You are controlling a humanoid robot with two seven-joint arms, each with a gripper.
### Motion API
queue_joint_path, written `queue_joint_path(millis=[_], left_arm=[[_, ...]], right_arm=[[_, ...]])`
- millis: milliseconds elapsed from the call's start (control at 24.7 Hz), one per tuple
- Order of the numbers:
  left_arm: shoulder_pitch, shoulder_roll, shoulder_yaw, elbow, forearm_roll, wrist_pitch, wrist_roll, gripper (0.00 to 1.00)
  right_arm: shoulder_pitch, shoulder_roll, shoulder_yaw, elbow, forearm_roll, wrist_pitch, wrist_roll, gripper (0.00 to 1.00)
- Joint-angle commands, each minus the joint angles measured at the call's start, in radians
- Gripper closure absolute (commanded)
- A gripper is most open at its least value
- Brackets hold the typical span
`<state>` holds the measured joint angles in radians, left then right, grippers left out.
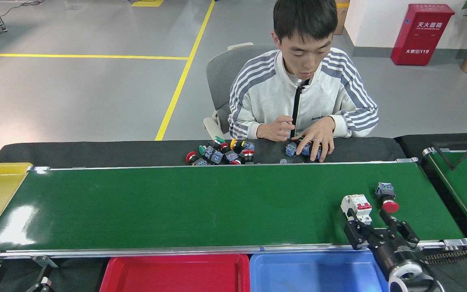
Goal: Pick switch part from conveyor to tray
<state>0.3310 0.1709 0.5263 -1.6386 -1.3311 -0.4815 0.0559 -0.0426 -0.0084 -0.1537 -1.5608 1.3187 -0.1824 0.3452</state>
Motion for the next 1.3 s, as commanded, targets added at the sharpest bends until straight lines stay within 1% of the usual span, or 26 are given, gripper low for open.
queue_joint_path(millis=[0, 81, 122, 203, 243, 324, 365, 406, 487, 527, 568, 608, 649, 690, 730, 771, 852, 892, 1014, 1055, 1095, 1136, 1176, 1257], left_arm=[[-0.006, 0.010, 0.003, -0.009, 0.001, -0.002, 0.005, 0.00], [-0.006, 0.010, 0.004, -0.009, 0.001, 0.000, 0.005, 0.00], [-0.006, 0.010, 0.004, -0.009, 0.001, 0.000, 0.005, 0.00], [-0.006, 0.010, 0.004, -0.009, 0.001, 0.000, 0.005, 0.00], [-0.004, 0.009, 0.004, -0.009, 0.001, 0.000, 0.005, 0.00], [-0.006, 0.009, 0.004, -0.010, 0.001, 0.000, 0.005, 0.00], [-0.006, 0.009, 0.004, -0.010, 0.001, 0.000, 0.005, 0.00], [-0.004, 0.007, 0.004, -0.010, 0.001, 0.000, 0.005, 0.00], [-0.004, 0.005, 0.006, -0.010, 0.001, 0.000, 0.005, 0.00], [-0.004, 0.005, 0.008, -0.010, 0.001, 0.000, 0.005, 0.00], [-0.003, 0.004, 0.011, -0.010, 0.001, 0.000, 0.005, 0.00], [-0.003, 0.004, 0.012, -0.009, 0.001, 0.000, 0.005, 0.00], [-0.001, 0.004, 0.012, -0.007, 0.001, 0.000, 0.005, 0.00], [0.002, 0.002, 0.014, -0.009, 0.003, 0.000, 0.005, 0.00], [0.003, 0.002, 0.014, -0.009, 0.003, 0.000, 0.005, 0.00], [0.005, 0.002, 0.014, -0.009, 0.003, 0.000, 0.005, 0.00], [0.005, 0.005, 0.012, -0.009, 0.003, 0.000, 0.005, 0.00], [0.003, 0.005, 0.009, -0.009, 0.003, 0.000, 0.005, 0.00], [0.005, 0.004, 0.004, -0.010, 0.003, 0.000, 0.005, 0.00], [0.005, 0.004, 0.004, -0.010, 0.003, 0.000, 0.005, 0.00], [0.005, 0.004, 0.004, -0.012, 0.003, 0.000, 0.005, 0.00], [0.003, 0.007, 0.004, -0.010, 0.003, -0.002, 0.005, 0.00], [-0.003, 0.010, 0.004, -0.010, 0.003, 0.000, 0.005, 0.00], [-0.006, 0.010, 0.003, -0.009, 0.003, -0.002, 0.005, 0.00]], right_arm=[[-0.014, -0.010, 0.002, -0.008, -0.001, 0.006, -0.011, 0.91], [-0.010, -0.010, 0.003, -0.018, -0.003, -0.006, -0.012, 0.98], [-0.006, -0.008, 0.003, -0.025, -0.004, -0.025, -0.011, 0.98], [0.007, 0.001, 0.003, -0.082, -0.007, -0.074, -0.011, 0.98], [0.029, 0.005, 0.003, -0.114, -0.015, -0.098, -0.012, 0.98], [0.072, 0.013, 0.005, -0.171, -0.053, -0.158, -0.011, 0.98], [0.096, 0.015, 0.003, -0.196, -0.076, -0.216, -0.011, 0.98], [0.124, 0.018, 0.003, -0.208, -0.088, -0.290, -0.011, 0.90], [0.148, 0.033, 0.005, -0.208, -0.092, -0.391, -0.011, 0.39], [0.162, 0.045, 0.003, -0.208, -0.096, -0.445, -0.012, 0.31], [0.179, 0.048, 0.000, -0.208, -0.115, -0.497, -0.012, 0.31], [0.201, 0.047, -0.001, -0.209, -0.148, -0.552, -0.012, 0.31], [0.217, 0.044, -0.004, -0.209, -0.183, -0.603, -0.011, 0.26], [0.230, 0.042, -0.009, -0.209, -0.203, -0.603, -0.011, 0.17], [0.244, 0.034, -0.021, -0.209, -0.216, -0.603, -0.009, 0.04], [0.253, 0.030, -0.036, -0.209, -0.219, -0.603, -0.009, 0.02], [0.257, 0.038, -0.069, -0.209, -0.220, -0.603, -0.008, 0.02], [0.256, 0.048, -0.081, -0.209, -0.220, -0.603, -0.006, 0.02], [0.251, 0.105, -0.122, -0.209, -0.217, -0.603, -0.006, 0.02], [0.245, 0.117, -0.124, -0.209, -0.210, -0.523, -0.008, 0.02], [0.234, 0.119, -0.124, -0.209, -0.202, -0.397, -0.008, 0.03], [0.211, 0.116, -0.121, -0.208, -0.174, -0.279, -0.011, 0.03], [0.181, 0.111, -0.119, -0.202, -0.130, -0.177, -0.014, 0.03], [0.132, 0.114, -0.104, -0.176, -0.052, -0.055, -0.044, 0.03]])
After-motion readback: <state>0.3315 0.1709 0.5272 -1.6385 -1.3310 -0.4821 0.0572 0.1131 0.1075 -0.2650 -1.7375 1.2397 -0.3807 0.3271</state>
